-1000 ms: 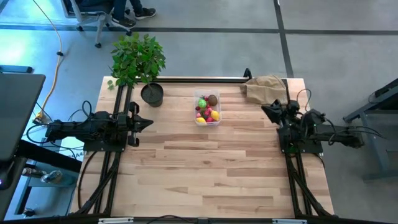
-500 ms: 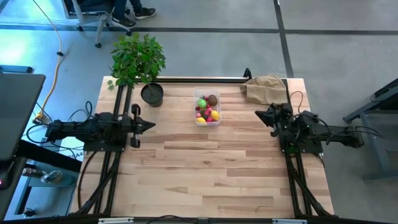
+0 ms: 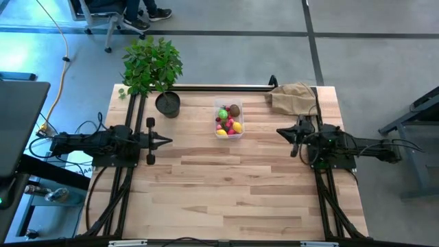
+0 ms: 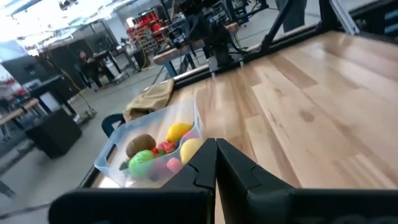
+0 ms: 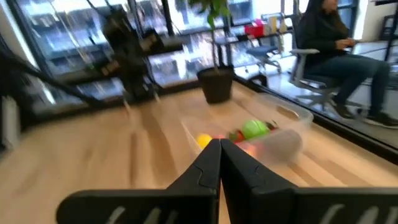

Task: Pick and placing Produce into tupperware
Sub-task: Return to Home Position

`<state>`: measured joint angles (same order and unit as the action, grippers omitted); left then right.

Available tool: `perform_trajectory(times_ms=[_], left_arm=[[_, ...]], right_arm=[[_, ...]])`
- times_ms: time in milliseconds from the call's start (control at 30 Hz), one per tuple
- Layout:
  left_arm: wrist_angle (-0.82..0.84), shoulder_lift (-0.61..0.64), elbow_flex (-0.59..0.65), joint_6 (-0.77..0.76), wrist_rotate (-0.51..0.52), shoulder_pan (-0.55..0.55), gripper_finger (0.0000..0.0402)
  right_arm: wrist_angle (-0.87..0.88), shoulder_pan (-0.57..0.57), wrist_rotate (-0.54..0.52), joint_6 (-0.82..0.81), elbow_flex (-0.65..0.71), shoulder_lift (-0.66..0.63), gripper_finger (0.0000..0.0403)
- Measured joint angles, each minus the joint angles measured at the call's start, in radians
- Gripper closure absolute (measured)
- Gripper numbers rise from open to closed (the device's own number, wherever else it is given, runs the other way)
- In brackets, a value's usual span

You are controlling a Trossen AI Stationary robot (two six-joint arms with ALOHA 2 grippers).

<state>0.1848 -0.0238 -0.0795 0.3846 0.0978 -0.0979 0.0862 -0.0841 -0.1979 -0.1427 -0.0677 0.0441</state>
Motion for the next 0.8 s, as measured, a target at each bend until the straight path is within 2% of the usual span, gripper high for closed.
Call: perform_trajectory(times_ms=[233, 800], left_arm=[[0.0, 0.0, 0.0, 0.038, 0.0, 0.0, 0.0401], [0.0, 0.0, 0.0, 0.037, 0.0, 0.0, 0.0401]], right_arm=[[0.05, 0.0, -0.066, 0.081, -0.001, 0.003, 0.0403], [0.053, 0.0, -0.061, 0.029, -0.002, 0.002, 0.0402]])
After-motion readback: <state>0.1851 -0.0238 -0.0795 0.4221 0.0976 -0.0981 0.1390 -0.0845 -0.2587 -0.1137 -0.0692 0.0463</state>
